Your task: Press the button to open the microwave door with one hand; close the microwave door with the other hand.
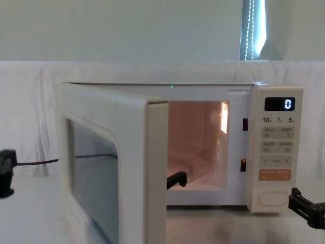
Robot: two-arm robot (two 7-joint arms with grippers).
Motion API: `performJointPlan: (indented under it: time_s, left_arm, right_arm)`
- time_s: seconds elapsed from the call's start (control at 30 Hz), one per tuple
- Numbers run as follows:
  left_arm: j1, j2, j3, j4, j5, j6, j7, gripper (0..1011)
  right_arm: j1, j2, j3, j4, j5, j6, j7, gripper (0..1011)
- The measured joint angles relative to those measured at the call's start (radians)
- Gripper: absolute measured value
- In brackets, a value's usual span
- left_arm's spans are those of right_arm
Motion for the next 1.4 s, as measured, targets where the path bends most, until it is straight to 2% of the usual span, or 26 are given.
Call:
performJointPlan:
  time_s: [0.37,0.73,1.17,1.4]
  left_arm:
    - [-0.029,-0.012,-0.005,-0.047,0.004,0.038,-0.035,0]
    - [-0.07,-0.005,0.008,-0.054,-0.005,0.061,-0.061,0]
    - [-0.124,-0.008,0.045,-0.01,-0.012,0.075,-0.074,0]
    - [-0.176,-0.005,0.069,0.029,-0.023,0.088,-0.087,0]
  right_arm:
    - [0.0,0.0,0.0,0.0,0.0,0.0,0.0,1002]
    - [0.0,0.0,0.0,0.0,0.0,0.0,0.0,1002]
    - [0.0,0.0,0.0,0.0,0.0,0.0,0.0,1002]
    - [0.0,0.0,0.0,0.0,0.0,0.0,0.0,1002]
